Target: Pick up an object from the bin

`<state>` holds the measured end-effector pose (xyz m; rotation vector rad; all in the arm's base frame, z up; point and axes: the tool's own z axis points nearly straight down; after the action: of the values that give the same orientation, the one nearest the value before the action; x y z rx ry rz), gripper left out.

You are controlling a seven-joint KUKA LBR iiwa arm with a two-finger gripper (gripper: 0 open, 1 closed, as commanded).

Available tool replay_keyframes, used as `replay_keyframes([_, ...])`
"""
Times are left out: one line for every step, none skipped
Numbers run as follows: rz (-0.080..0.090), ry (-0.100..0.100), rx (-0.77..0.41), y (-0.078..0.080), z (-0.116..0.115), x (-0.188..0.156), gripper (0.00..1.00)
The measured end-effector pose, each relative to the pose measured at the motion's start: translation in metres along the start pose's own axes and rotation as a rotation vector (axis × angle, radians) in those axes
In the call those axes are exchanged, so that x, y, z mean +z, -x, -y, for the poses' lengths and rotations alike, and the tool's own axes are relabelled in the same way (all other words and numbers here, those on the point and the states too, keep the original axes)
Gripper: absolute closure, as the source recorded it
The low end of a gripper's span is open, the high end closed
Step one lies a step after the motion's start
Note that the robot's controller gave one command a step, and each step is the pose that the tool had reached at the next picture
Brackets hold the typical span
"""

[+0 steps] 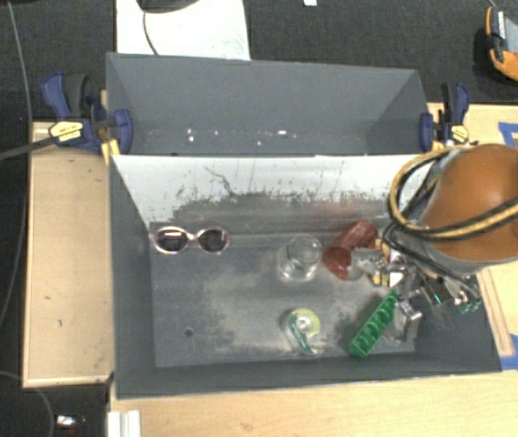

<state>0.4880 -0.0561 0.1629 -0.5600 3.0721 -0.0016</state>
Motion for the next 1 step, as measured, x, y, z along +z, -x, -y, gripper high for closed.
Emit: replay_keyframes([0.000,0.002,-0.087,-0.0079,0.0036,0.0947,0.00])
